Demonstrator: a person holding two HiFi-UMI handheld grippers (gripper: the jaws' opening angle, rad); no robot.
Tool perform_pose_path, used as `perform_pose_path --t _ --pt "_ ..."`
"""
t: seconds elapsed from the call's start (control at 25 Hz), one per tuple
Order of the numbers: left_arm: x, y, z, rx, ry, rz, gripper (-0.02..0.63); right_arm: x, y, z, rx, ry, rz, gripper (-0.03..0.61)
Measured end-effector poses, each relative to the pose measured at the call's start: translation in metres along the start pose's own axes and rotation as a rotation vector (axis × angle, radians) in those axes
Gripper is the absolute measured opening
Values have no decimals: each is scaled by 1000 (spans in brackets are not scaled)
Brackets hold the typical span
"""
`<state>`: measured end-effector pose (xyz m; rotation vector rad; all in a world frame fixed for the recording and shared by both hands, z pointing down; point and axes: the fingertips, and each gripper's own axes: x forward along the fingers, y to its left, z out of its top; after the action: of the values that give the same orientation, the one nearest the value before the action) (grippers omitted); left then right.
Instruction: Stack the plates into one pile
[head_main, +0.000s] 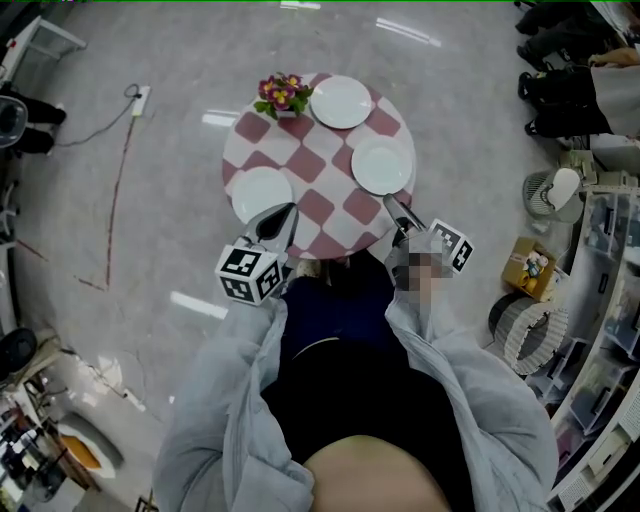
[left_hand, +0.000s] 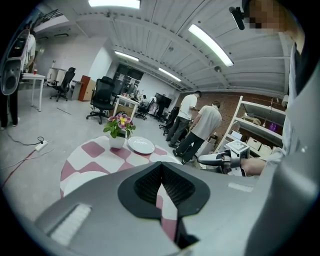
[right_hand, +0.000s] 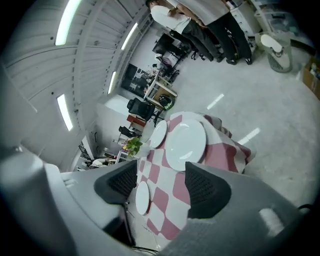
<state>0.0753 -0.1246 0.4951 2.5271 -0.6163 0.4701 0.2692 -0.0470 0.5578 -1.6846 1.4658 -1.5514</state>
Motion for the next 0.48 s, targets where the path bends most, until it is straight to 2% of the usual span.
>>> perform_pose_path --t 0.32,0.48 --pt "31 -1 -18 -44 89 11 12 15 -45 1 227 40 -7 299" --pt "46 0 -23 -66 113 19 12 23 -58 7 270 49 -9 299"
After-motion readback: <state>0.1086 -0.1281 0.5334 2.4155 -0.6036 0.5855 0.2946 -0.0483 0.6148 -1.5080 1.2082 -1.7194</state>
